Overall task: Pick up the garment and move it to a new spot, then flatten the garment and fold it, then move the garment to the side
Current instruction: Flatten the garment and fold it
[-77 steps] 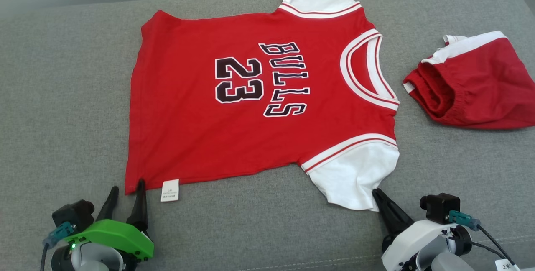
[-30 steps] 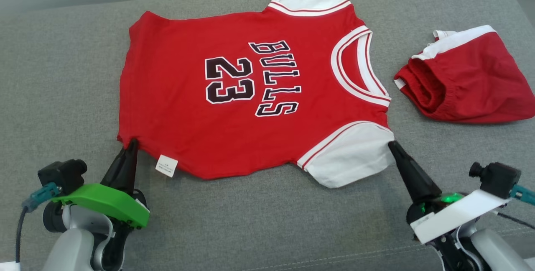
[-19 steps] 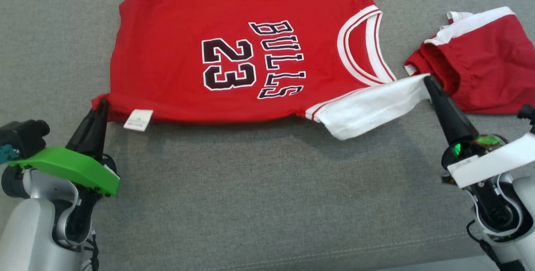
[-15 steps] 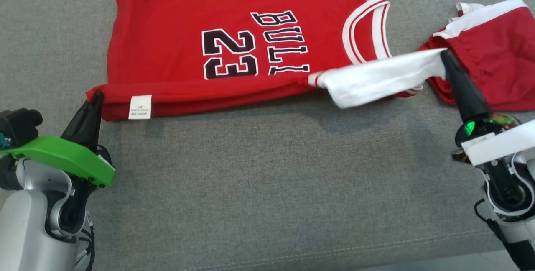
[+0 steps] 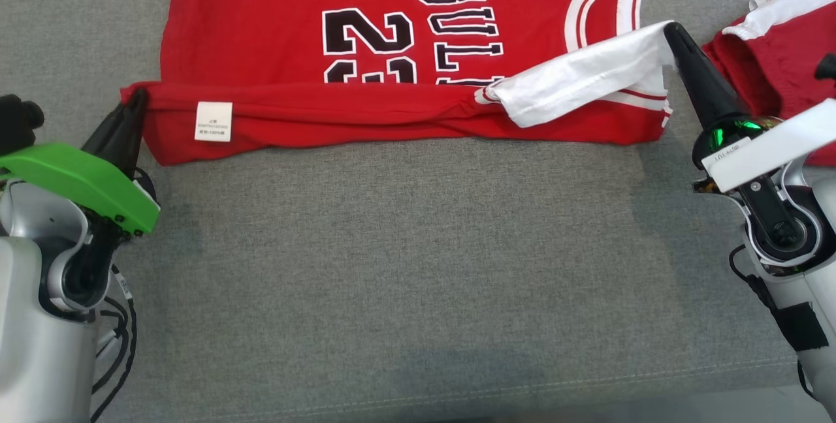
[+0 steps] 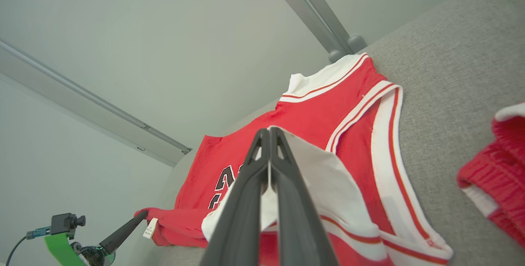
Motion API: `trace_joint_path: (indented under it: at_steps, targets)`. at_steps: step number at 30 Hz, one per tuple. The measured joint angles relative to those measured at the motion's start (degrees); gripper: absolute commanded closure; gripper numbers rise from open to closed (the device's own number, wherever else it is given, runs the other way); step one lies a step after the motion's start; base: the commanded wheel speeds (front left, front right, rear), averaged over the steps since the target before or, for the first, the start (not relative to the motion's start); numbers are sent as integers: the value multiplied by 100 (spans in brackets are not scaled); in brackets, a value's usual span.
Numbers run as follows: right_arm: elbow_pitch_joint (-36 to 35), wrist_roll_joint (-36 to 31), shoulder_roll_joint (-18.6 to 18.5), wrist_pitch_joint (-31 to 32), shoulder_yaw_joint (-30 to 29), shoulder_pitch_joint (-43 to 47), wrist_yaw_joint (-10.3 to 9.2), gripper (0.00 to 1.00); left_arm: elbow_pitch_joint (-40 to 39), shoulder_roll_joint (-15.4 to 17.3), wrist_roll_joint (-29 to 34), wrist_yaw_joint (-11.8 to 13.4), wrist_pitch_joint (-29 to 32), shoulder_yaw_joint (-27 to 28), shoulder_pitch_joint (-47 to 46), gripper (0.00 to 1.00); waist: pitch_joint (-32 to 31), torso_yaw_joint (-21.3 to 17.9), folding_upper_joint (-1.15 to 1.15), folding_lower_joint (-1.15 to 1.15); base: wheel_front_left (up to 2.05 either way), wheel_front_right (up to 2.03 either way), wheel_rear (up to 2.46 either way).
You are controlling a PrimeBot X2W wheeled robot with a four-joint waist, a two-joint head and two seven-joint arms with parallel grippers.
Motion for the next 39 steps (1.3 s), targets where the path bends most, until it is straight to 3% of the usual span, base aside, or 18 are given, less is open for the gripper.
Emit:
trace_joint_path:
  at_steps: [20, 21, 22, 23, 24, 32, 35, 39]
  targets:
    - [1154, -364, 264, 73, 270, -951, -45, 100, 438, 46, -68, 149, 588, -99, -517, 100, 170, -163, 0, 0, 0, 0, 0]
    - [1220, -454, 261, 71, 290, -979, -47, 84, 456, 48, -68, 149, 620, -99, -565, 78, 177, -161, 0, 0, 0, 0, 0]
    - [1278, -538, 261, 59, 281, -999, -59, 60, 479, 48, -68, 148, 627, -99, -618, 35, 185, -159, 0, 0, 0, 0, 0]
    - [1340, -587, 265, 8, 264, -1023, -110, 5, 482, 46, -75, 125, 619, -94, -669, 0, 192, -156, 0, 0, 0, 0, 0]
    - [1408, -617, 266, -35, 250, -1056, -145, 0, 508, 35, -124, 122, 619, -66, -723, 0, 198, -153, 0, 0, 0, 0, 0]
    - [1500, -875, 326, -488, 202, -1143, -141, 0, 523, -32, -364, 120, 325, 297, -898, 0, 207, -163, 0, 0, 0, 0, 0]
    - [1495, -1110, 224, -746, 242, -1009, -101, 0, 413, -40, -497, 144, 74, 638, -850, 0, 158, -187, 0, 0, 0, 0, 0]
    - [1514, -1318, 34, -847, 325, -543, -94, 0, 425, -230, -732, 147, 58, 657, -357, 0, 86, -197, 0, 0, 0, 0, 0]
